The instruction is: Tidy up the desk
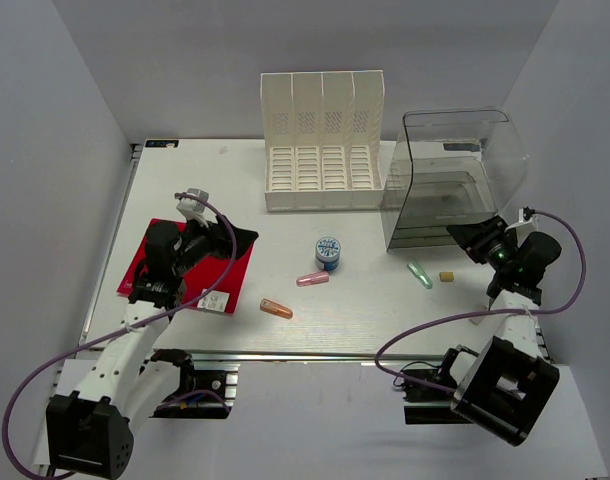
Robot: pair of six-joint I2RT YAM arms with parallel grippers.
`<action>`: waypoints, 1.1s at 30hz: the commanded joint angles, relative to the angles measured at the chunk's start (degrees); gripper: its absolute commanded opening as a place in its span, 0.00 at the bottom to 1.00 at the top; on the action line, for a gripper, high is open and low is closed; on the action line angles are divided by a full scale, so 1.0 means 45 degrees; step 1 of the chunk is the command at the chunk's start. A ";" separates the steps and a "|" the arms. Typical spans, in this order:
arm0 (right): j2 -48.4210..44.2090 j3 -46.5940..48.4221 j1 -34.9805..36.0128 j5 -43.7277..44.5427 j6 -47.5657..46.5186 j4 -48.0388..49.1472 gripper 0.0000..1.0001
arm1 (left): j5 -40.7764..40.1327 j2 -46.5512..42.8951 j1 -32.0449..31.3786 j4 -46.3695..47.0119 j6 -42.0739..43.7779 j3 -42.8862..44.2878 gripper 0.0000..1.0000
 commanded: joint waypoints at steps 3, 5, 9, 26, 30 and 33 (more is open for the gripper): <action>0.0985 0.0332 -0.0056 0.0204 0.1197 0.1806 0.45 | 0.0132 -0.0486 -0.0093 0.0149 0.0084 0.0187 0.86; 0.1280 0.0410 -0.0056 0.0283 0.1411 0.2003 0.45 | 0.0152 -0.0544 -0.0093 0.0169 0.0084 0.0206 0.85; 0.1885 0.0430 -0.0076 0.0322 0.1646 0.2842 0.45 | 0.0191 -0.0506 -0.0093 0.0208 0.0084 0.0167 0.86; 0.3975 0.0585 -0.0056 -0.0069 0.2974 0.5869 0.40 | 0.0230 -0.0330 -0.0093 0.0227 0.0142 0.0167 0.86; 0.4250 0.0624 -0.0056 -0.0147 0.3170 0.6476 0.39 | 0.0094 -0.0369 -0.0093 0.0169 0.0162 0.0167 0.87; 0.4406 0.0742 -0.0075 -0.0147 0.3190 0.6594 0.39 | 0.0113 -0.0330 -0.0093 0.0188 0.0182 0.0167 0.87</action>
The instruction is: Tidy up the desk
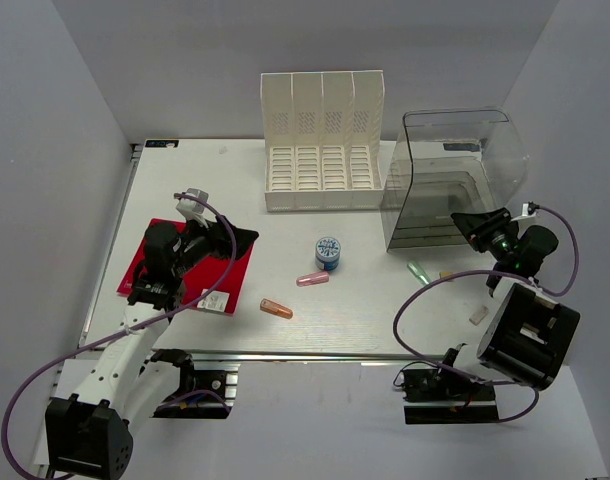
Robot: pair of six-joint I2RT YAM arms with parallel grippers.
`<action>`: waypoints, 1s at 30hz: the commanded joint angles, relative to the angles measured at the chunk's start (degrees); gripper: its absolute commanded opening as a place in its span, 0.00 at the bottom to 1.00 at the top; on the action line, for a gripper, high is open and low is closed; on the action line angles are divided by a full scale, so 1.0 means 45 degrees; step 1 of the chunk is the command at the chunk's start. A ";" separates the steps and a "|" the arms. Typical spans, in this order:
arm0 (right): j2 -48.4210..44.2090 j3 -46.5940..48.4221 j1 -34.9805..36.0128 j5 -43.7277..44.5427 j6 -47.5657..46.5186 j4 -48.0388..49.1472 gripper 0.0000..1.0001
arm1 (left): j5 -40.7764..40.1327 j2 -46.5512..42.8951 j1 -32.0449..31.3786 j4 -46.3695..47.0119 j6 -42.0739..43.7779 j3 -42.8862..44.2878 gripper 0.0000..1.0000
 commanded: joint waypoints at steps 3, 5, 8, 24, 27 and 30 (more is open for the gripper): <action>0.0366 0.0684 -0.0056 -0.0079 0.0242 0.1178 0.39 | 0.0094 -0.0023 -0.0025 0.0101 0.0138 0.0167 0.87; 0.0522 0.0762 -0.0036 -0.0118 0.0398 0.1374 0.39 | 0.0074 0.0015 -0.0025 0.0101 0.0118 0.0167 0.87; 0.0679 0.0840 0.0002 -0.0118 0.0476 0.1511 0.38 | 0.0074 0.0016 -0.0025 0.0101 0.0138 0.0167 0.87; 0.0095 0.0606 -0.0017 -0.0352 0.0653 0.2488 0.12 | 0.0113 0.0113 -0.0025 0.0101 0.0157 0.0148 0.87; -0.0237 0.0606 -0.0036 -0.0410 0.0555 0.2390 0.08 | 0.0113 0.0113 -0.0025 0.0101 0.0138 0.0148 0.87; -0.0511 0.0606 -0.0036 -0.0547 0.0594 0.2176 0.05 | 0.0113 0.0094 -0.0025 0.0120 0.0158 0.0148 0.87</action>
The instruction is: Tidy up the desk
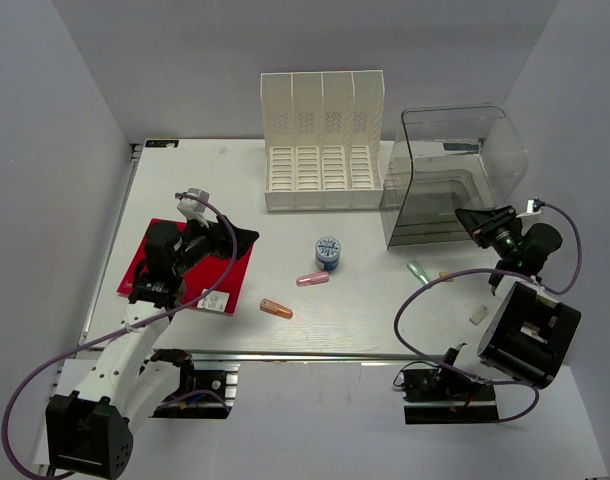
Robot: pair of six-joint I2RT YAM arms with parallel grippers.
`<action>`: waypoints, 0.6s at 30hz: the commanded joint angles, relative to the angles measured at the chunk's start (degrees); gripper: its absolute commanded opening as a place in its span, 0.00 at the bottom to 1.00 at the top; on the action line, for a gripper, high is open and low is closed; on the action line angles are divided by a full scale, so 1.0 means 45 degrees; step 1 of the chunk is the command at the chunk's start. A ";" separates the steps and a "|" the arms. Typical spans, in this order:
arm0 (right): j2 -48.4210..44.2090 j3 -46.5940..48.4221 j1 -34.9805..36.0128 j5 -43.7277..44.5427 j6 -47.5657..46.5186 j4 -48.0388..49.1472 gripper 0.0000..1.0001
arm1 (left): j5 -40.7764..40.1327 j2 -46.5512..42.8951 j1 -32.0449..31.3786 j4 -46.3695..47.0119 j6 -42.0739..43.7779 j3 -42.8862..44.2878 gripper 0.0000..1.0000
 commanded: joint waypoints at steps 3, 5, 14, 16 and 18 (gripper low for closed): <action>-0.1163 0.0262 -0.0017 -0.0402 -0.0251 0.1228 0.03 | 0.0114 -0.0081 -0.0025 0.0120 0.0172 0.0148 0.87; -0.1359 0.0222 -0.0017 -0.0461 -0.0232 0.0993 0.02 | 0.0172 -0.0062 -0.0025 0.0140 0.0152 0.0148 0.87; -0.2629 0.0261 0.0002 -0.0461 -0.0134 0.0134 0.00 | 0.0893 0.0192 -0.0025 0.0628 -0.0179 0.0011 0.85; -0.2747 0.0339 0.0002 -0.0422 0.0022 0.0134 0.00 | 0.1128 0.0367 -0.0025 0.0881 -0.0373 -0.0047 0.83; -0.2825 0.0398 -0.0017 -0.0383 0.0197 0.0153 0.00 | 0.1401 0.0562 -0.0141 0.1077 -0.0491 -0.0067 0.81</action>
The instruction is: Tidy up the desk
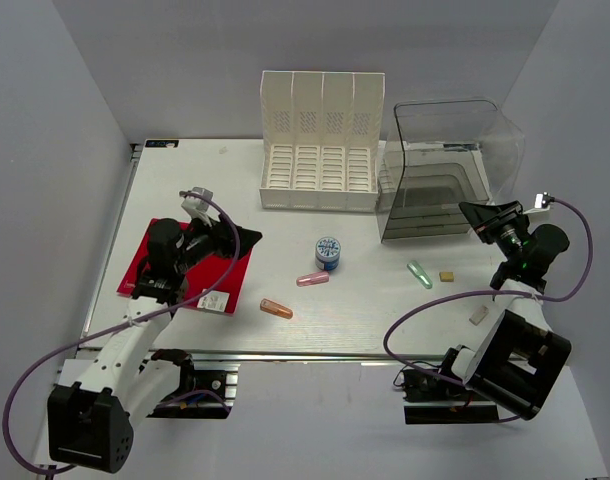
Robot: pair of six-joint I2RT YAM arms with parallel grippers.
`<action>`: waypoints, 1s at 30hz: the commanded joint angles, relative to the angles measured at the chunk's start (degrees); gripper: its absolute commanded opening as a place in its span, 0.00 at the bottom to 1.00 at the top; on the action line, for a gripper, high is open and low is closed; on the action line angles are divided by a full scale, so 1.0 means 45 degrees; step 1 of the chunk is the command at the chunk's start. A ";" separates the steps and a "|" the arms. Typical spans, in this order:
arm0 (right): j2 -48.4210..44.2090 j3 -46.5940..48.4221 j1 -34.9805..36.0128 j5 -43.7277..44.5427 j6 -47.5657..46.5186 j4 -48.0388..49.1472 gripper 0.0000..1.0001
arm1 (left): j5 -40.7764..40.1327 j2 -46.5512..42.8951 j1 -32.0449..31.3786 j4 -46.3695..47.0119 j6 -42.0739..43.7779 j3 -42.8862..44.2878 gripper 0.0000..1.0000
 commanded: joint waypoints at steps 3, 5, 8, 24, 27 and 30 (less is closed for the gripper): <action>-0.0465 0.0422 0.0056 -0.0368 0.0276 0.1086 0.00 | 0.0921 0.0612 -0.0482 0.0670 -0.0201 0.0011 0.77; -0.0562 0.0442 0.0037 -0.0388 0.0453 0.1242 0.00 | 0.1001 0.0925 -0.0756 0.0476 -0.0006 0.0205 0.72; -0.0796 0.0442 0.0036 -0.0369 0.0707 0.1321 0.00 | 0.0982 0.1453 -0.1419 0.0009 0.0190 0.0614 0.69; -0.1383 0.0696 -0.0002 -0.0017 0.1176 0.1282 0.00 | -0.4700 0.5066 -0.5736 -0.2460 -0.0395 0.3449 0.87; -0.1402 0.0715 -0.0022 0.0003 0.1157 0.1204 0.00 | -0.5462 0.5457 -0.6419 -0.1232 -0.0415 0.3176 0.89; -0.1403 0.0793 -0.0041 0.0022 0.1098 0.1087 0.00 | -0.6341 0.6062 -0.7142 -0.0291 -0.0104 0.3097 0.90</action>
